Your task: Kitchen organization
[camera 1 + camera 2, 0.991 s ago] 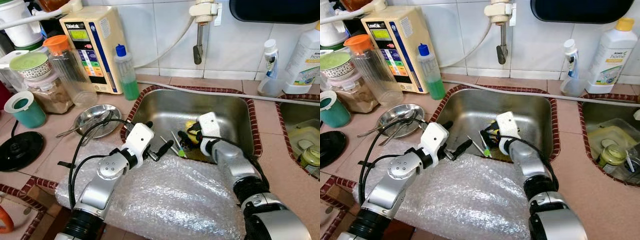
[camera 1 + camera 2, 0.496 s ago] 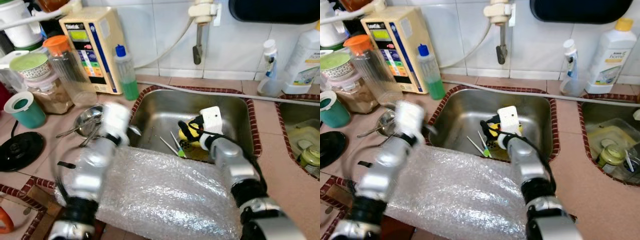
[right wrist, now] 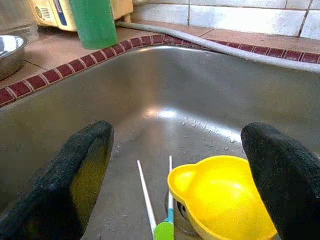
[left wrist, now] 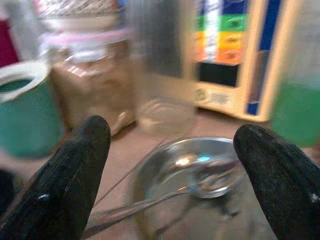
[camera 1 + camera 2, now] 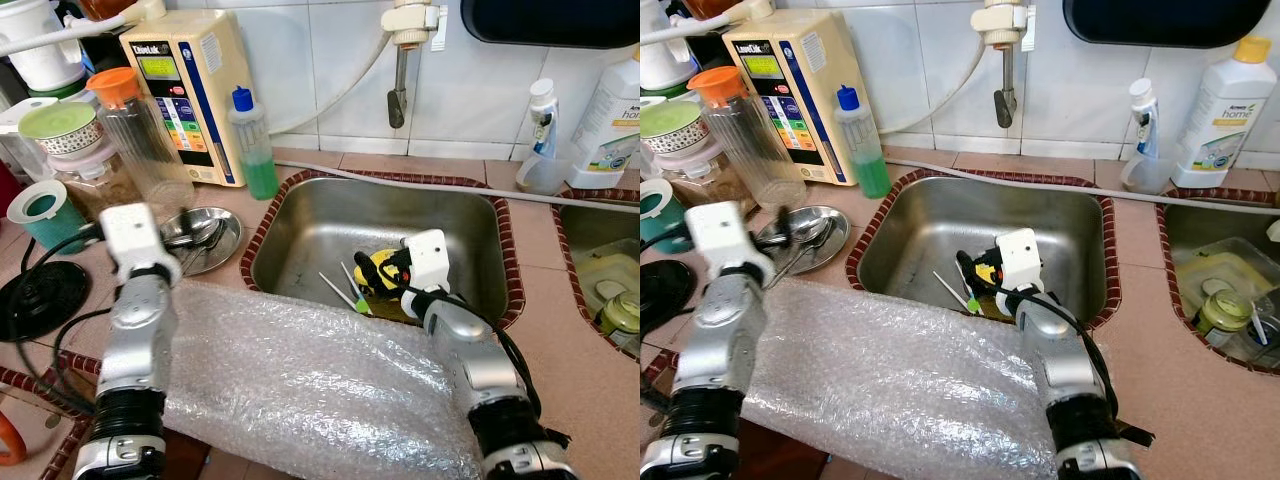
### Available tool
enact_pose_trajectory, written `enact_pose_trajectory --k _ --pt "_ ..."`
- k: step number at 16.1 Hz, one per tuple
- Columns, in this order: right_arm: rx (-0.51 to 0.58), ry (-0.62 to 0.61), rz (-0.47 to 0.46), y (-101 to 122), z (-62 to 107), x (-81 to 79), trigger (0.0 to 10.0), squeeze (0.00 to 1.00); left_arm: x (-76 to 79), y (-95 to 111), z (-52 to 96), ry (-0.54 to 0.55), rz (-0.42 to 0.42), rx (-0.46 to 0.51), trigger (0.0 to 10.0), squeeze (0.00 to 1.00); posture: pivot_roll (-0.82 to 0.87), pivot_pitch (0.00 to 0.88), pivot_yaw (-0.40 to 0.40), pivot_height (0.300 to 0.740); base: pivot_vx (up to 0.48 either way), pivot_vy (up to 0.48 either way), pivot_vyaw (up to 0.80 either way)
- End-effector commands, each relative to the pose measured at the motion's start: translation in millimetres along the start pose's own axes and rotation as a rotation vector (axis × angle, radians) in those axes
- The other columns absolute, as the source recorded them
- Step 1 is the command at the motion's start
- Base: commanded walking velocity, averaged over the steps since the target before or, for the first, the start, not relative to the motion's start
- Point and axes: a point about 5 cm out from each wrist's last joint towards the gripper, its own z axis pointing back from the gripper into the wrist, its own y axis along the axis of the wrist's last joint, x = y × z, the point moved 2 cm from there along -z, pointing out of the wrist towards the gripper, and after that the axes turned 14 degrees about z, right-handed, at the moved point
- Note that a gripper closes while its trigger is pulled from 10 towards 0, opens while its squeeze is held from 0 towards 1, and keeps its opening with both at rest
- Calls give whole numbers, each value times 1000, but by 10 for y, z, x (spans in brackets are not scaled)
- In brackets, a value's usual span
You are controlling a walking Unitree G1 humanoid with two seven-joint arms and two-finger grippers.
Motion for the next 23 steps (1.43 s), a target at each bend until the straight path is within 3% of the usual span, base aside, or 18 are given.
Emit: enact_pose_trajectory --k 1,3,10,12,16,19,23 --pt "10 19 2 46 13 -48 10000 0 -168 -23 -5 64 10 -19 10000 0 103 0 107 740 0 0 0" --pt "-3 26 6 21 46 -56 10000 0 -303 -47 5 130 87 -26 10000 0 109 0 98 740 0 0 0" --pt "34 74 7 87 105 -78 10000 0 -325 -92 -94 198 228 -67 10000 0 98 0 95 740 0 0 0" --pt "84 211 17 170 173 -221 10000 0 -342 -56 -126 205 233 -58 10000 0 91 0 98 740 0 0 0" --pt "193 343 15 330 313 -308 10000 0 -390 -7 -162 226 238 -40 10000 0 85 0 98 740 0 0 0" --pt "218 374 17 378 345 -350 10000 0 -415 -2 -162 233 237 -36 10000 0 86 0 97 740 0 0 673" --pt "196 333 -3 358 316 -287 10000 0 -444 -22 -149 242 239 -43 10000 0 92 0 97 740 0 0 0"
